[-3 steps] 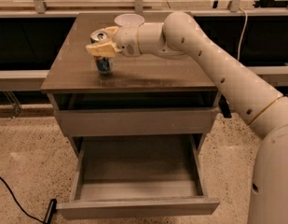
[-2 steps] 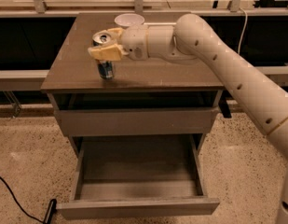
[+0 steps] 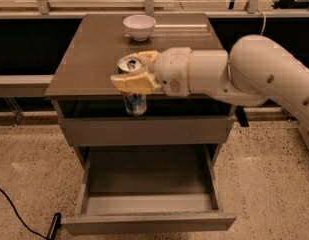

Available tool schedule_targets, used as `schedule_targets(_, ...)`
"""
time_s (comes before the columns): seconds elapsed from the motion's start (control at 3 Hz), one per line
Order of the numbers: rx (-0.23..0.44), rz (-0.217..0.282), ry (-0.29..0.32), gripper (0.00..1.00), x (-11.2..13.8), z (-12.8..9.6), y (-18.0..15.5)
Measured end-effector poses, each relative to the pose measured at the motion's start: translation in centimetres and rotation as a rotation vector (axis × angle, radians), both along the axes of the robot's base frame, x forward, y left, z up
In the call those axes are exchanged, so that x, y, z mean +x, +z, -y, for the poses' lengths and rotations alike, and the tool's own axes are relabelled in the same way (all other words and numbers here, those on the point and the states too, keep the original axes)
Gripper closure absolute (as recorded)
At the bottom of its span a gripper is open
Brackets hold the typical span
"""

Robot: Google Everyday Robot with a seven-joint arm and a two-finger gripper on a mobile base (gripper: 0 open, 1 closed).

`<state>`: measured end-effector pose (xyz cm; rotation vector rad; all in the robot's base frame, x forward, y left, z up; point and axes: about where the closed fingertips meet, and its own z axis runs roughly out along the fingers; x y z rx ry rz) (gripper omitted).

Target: Place redbull can into middle drawer

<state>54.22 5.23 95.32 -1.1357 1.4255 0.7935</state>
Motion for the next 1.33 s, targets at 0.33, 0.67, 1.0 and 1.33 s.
schedule_targets(0.33,-0.049,-0.113,-0.115,1.0,-4.5,6.2,-8.6)
schedule_targets(0.67,-0.055,-0.128,-0.128,1.0,-5.1,6.9,-9.4)
schedule_targets(1.0,-0.056,-0.166,-0.139,1.0,-4.5,7.1,-11.1)
schedule_targets(1.33,-0.02,-0.25,-0.159,1.0,-4.7,8.5,-17.1)
